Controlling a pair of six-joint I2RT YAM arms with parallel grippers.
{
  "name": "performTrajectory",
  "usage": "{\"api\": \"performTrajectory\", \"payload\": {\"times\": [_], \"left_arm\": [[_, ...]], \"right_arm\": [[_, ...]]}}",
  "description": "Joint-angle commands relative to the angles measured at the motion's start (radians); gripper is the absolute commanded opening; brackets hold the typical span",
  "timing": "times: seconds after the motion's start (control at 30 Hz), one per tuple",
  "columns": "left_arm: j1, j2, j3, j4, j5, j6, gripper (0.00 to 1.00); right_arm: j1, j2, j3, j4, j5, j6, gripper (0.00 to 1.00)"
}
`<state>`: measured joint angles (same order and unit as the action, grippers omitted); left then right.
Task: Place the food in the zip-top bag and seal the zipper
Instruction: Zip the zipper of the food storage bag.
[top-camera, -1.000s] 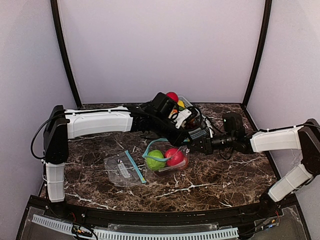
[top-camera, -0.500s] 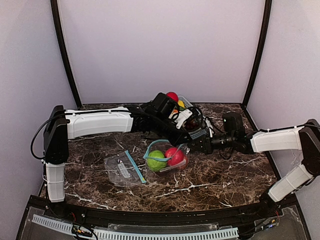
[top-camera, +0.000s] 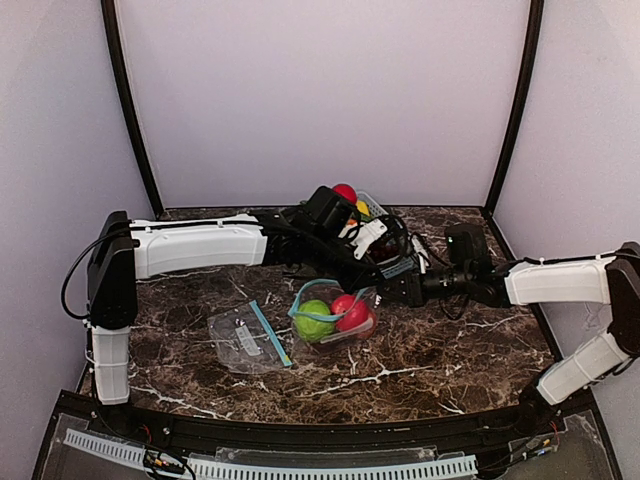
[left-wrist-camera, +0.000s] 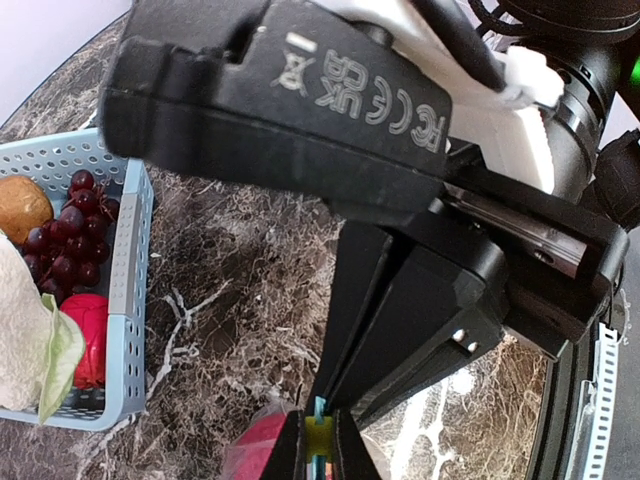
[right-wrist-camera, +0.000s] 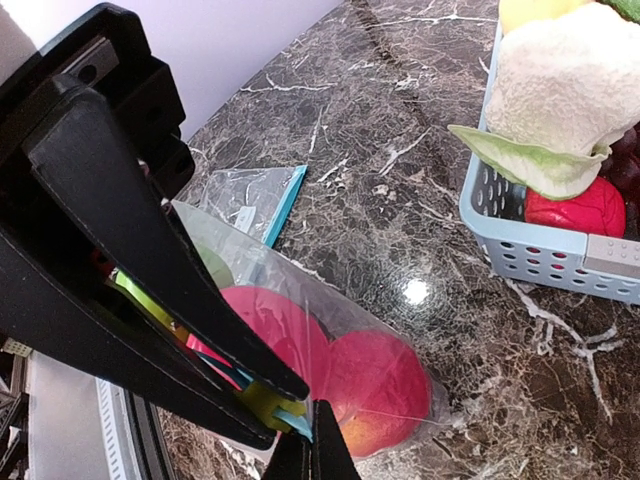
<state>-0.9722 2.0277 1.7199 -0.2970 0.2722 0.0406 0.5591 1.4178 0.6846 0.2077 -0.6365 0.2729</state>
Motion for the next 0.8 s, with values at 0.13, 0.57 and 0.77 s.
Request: {"api": "performTrajectory", "payload": {"times": [0.13, 0.57, 0.77], "left_arm": [[0.003, -0.062, 0.015, -0.152, -0.042, 0.042, 0.01], [0.006, -0.111, -0.030, -0.173, -0.079, 0.060, 0.01], [0.013, -0.135, -0.051, -0.185, -0.072, 0.056, 0.01]], "right_arm": [[-0.019, -0.040, 0.020, -0.095, 0.119, 0.037, 0.00], [-0.037, -0.075, 0.002, -0.126, 0.142, 0.053, 0.00], [-0.044, -0.089, 0.005, -0.146, 0.168, 0.056, 0.00]]}}
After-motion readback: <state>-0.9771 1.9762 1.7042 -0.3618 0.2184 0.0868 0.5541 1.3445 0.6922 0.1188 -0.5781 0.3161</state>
